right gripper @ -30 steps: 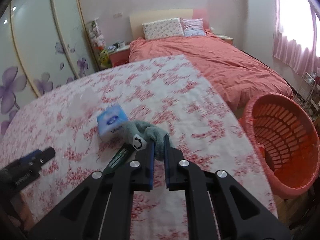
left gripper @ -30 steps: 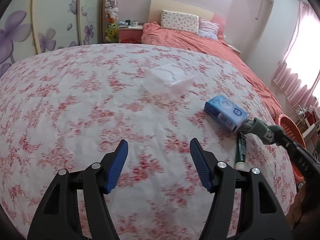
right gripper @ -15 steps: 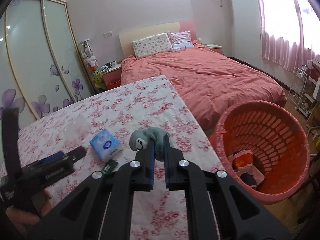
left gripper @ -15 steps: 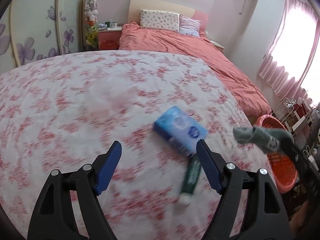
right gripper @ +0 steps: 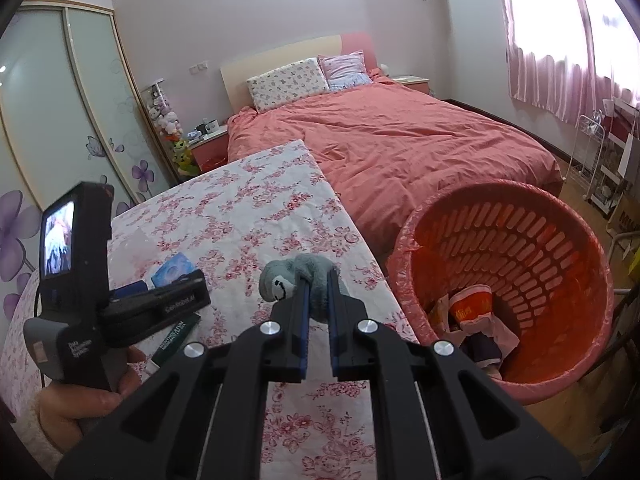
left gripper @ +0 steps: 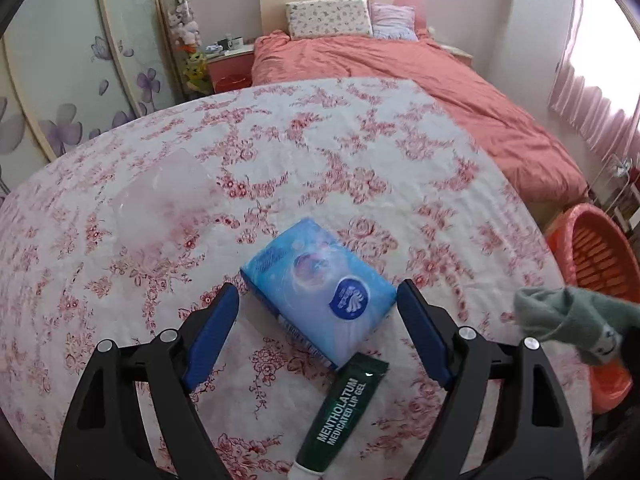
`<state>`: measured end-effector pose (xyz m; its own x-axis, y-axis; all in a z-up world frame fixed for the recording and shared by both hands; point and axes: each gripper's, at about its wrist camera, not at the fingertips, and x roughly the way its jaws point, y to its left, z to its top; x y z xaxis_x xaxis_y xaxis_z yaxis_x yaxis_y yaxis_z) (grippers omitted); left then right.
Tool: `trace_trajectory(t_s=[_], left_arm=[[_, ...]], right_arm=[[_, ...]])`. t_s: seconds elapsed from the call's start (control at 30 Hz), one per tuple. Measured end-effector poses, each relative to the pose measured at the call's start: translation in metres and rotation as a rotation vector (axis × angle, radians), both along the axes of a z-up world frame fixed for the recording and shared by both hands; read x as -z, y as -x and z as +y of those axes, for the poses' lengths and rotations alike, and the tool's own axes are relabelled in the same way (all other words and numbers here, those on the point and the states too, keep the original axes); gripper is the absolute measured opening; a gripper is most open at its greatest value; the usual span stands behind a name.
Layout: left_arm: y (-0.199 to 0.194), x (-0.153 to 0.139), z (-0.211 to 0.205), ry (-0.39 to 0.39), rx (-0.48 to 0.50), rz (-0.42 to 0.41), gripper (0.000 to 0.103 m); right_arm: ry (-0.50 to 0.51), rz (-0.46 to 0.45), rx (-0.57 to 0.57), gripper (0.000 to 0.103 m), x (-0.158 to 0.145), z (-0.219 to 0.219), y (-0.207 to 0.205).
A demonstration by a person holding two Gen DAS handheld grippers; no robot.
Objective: Collect trash
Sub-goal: 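Grasp the grey sock with the right gripper, then lift the grey sock with the right gripper while the left grasps the blue tissue pack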
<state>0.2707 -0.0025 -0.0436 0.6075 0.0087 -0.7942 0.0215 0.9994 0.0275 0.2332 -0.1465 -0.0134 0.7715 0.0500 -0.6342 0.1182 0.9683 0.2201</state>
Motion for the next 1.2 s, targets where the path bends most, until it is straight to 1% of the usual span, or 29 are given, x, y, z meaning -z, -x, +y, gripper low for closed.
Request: trace_trajectory(t_s=[0.1,0.2,0.27,0.4,0.43,0.53,0.6,0.7,0.8,0.87,0.9,0.93,1.0,1.1,1.2], left_arm=[[0.005,-0.002,0.007,-0.010,0.008,-0.004,0.081],[0.012,-0.003,0.021,0.007,0.027,-0.002,0.081],[0.016,-0.004,0.034,0.032,0.036,-0.003,0.081],[0.017,-0.005,0.053,0.118,0.029,-0.013,0.081],[0.017,-0.007,0.056,0.152,0.024,-0.012,0.081],[0.015,-0.012,0.051,0.215,0.020,-0.013,0.081],[0.010,-0.013,0.041,0.201,0.015,-0.007,0.084],[-0.001,-0.010,0.020,0.146,0.008,0.007,0.084],[-0.010,0.000,0.006,0.037,-0.019,0.031,0.084],[-0.011,0.005,0.008,0.009,-0.030,0.042,0.084],[-0.010,0.006,0.011,0.018,-0.028,0.044,0.084],[-0.007,0.007,0.018,0.049,-0.021,0.039,0.083],[-0.002,0.007,0.029,0.089,-0.003,0.033,0.077],[-0.001,0.008,0.041,0.126,-0.001,0.028,0.076],[-0.004,0.008,0.043,0.153,-0.004,0.023,0.075]], right_arm=[[-0.009,0.002,0.002,0.009,0.002,-0.002,0.000],[-0.017,-0.001,-0.001,0.009,0.003,-0.001,0.001],[-0.021,-0.004,-0.007,0.009,0.003,0.000,0.002],[-0.027,-0.006,-0.014,0.009,0.003,0.001,0.001],[-0.028,-0.005,-0.015,0.009,0.004,0.001,0.001],[-0.029,-0.002,-0.015,0.009,0.005,0.002,-0.001],[-0.031,0.002,-0.012,0.009,0.006,0.001,-0.001],[-0.034,0.007,-0.011,0.009,0.008,-0.001,-0.002],[-0.037,0.013,-0.010,0.009,0.009,-0.002,-0.002],[-0.040,0.013,-0.009,0.009,0.010,-0.004,-0.002],[-0.042,0.012,-0.009,0.009,0.010,-0.005,-0.002],[-0.044,0.011,-0.009,0.009,0.011,-0.006,-0.002],[-0.049,0.012,-0.007,0.009,0.012,-0.007,-0.002],[-0.054,0.013,-0.005,0.009,0.014,-0.008,-0.003],[-0.062,0.014,-0.001,0.009,0.015,-0.009,-0.003]])
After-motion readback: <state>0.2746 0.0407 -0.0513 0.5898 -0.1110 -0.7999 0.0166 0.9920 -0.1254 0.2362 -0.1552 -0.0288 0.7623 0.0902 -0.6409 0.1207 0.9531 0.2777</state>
